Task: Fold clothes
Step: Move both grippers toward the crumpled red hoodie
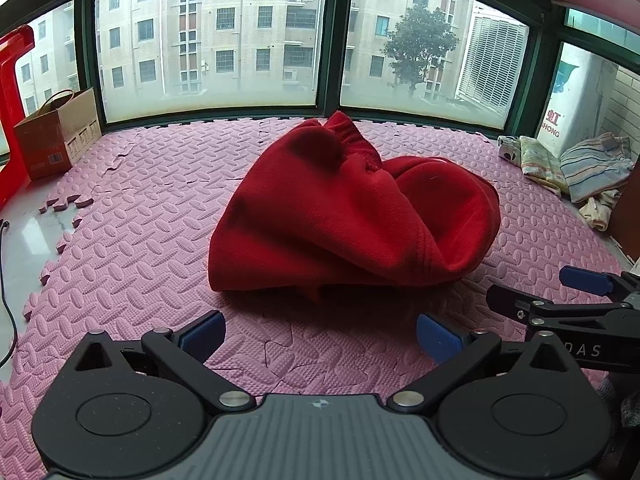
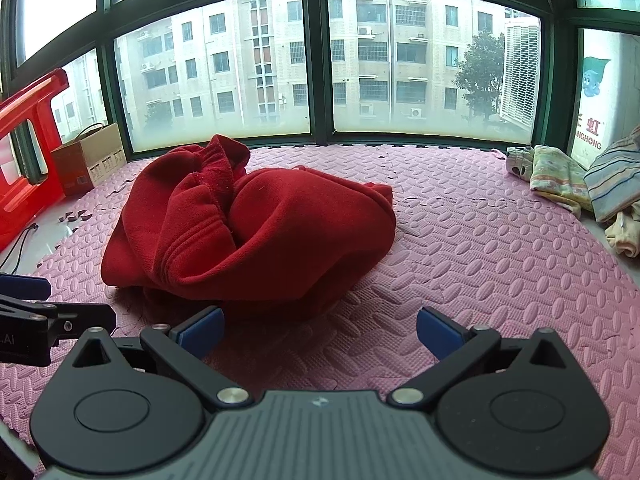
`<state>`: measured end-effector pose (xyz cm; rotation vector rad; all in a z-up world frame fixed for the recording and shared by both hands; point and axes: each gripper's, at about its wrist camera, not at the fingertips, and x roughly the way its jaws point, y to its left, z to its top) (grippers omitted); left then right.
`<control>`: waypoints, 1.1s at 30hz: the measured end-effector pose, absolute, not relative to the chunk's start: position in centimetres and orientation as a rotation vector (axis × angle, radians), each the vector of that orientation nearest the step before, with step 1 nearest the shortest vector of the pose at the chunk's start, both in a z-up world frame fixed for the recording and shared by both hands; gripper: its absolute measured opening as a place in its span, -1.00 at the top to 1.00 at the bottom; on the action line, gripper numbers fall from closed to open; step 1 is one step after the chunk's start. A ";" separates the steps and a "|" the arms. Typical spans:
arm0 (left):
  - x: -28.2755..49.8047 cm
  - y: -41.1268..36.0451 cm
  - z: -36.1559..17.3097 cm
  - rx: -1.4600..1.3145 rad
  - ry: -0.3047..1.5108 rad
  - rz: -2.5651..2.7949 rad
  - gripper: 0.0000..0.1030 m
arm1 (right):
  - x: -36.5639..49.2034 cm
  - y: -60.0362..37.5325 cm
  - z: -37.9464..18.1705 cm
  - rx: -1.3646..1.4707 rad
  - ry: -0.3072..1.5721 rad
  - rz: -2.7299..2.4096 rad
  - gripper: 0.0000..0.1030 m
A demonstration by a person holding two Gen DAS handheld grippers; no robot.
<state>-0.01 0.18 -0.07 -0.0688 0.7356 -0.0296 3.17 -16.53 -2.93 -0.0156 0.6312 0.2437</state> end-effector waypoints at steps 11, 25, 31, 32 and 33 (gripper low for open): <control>0.0 0.0 0.0 -0.066 0.734 -0.037 -1.00 | 3.4 -16.2 -3.2 -0.018 0.664 0.271 -1.00; 0.9 0.1 0.4 -0.048 0.729 -0.034 -1.00 | 3.9 -15.8 -3.3 -0.050 0.707 0.314 -1.00; 1.8 0.2 0.9 -0.036 0.716 -0.030 -1.00 | 4.5 -15.7 -2.7 -0.065 0.685 0.322 -1.00; 2.0 0.2 1.0 -0.035 0.713 -0.029 -1.00 | 4.7 -15.7 -2.6 -0.066 0.679 0.324 -1.00; 2.3 0.3 1.2 -0.033 0.711 -0.029 -1.00 | 4.9 -15.7 -2.4 -0.067 0.674 0.325 -1.00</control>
